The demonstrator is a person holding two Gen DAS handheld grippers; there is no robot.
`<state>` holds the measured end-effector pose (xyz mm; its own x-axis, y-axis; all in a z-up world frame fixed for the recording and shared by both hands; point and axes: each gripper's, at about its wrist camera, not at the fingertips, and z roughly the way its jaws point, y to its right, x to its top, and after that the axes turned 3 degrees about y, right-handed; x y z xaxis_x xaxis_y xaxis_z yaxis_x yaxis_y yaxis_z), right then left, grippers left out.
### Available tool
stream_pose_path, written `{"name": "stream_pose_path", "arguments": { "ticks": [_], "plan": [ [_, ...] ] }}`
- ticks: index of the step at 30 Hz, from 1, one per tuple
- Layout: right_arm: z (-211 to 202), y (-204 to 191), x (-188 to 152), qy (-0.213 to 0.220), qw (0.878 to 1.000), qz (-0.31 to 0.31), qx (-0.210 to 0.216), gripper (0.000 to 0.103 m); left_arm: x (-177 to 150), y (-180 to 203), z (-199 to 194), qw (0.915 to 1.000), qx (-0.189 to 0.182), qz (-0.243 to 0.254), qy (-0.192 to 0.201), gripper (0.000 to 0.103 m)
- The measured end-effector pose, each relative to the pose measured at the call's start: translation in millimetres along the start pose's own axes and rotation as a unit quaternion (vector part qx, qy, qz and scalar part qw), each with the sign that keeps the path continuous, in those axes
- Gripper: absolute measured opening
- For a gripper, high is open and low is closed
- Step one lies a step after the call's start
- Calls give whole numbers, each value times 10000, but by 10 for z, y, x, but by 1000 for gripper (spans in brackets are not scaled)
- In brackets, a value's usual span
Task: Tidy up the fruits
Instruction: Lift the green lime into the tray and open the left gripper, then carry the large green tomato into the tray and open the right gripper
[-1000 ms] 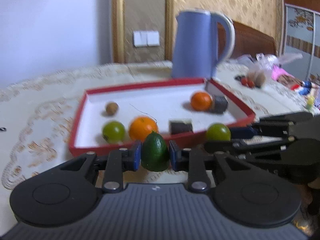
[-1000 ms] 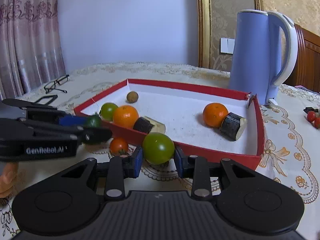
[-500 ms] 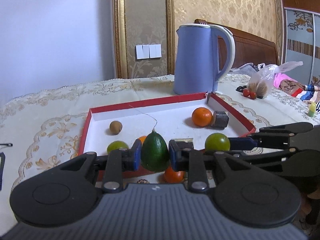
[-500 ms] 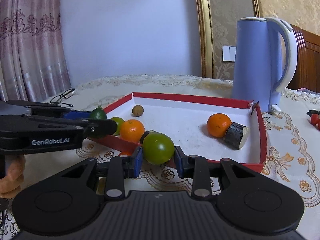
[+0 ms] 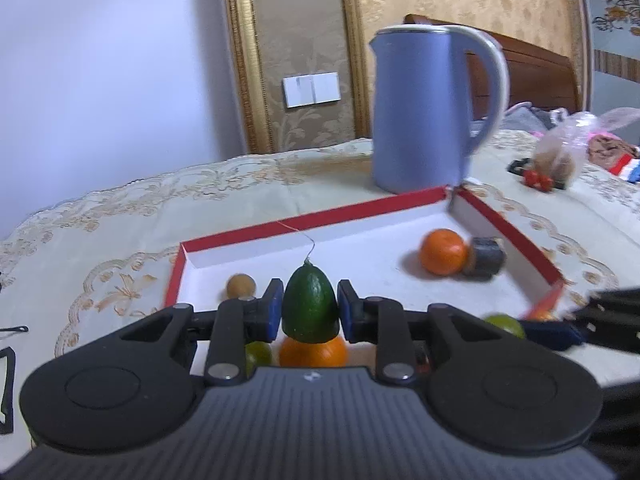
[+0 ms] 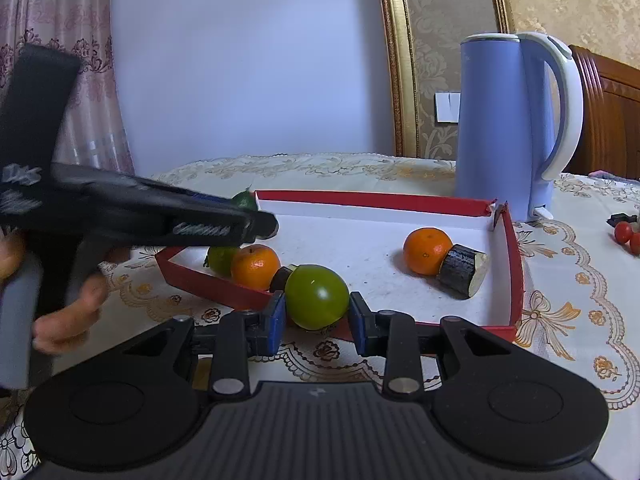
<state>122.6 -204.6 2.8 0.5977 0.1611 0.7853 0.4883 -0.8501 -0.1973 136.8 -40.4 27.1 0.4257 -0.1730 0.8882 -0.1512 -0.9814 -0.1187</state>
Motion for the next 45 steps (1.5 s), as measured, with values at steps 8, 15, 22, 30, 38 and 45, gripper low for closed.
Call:
{"name": "stream_pose_path", "arguments": {
  "ticks": [8, 15, 22, 30, 38, 45],
  "plan": [
    [-16, -2, -1, 17, 10000, 36, -38, 32, 110, -57, 300, 9997, 187, -43, -142, 26],
    [-25, 2, 2, 31, 9999, 63, -74, 32, 137, -85, 494, 9993, 270, -87, -253, 26],
    [-32, -1, -1, 43, 9999, 64, -69, 32, 193, -112, 637, 9990, 324, -150, -264, 26],
    [-25, -7, 10, 61, 9999, 45, -108, 32, 183, -156, 714, 9991, 282, -181, -274, 26],
    [-2, -14, 21, 48, 9998, 18, -181, 32, 172, -189, 750, 9988, 274, -257, -319, 27],
    [24, 2, 37, 77, 9995, 65, -296, 32, 172, -191, 710, 9988, 338, -248, -236, 44]
  ]
}}
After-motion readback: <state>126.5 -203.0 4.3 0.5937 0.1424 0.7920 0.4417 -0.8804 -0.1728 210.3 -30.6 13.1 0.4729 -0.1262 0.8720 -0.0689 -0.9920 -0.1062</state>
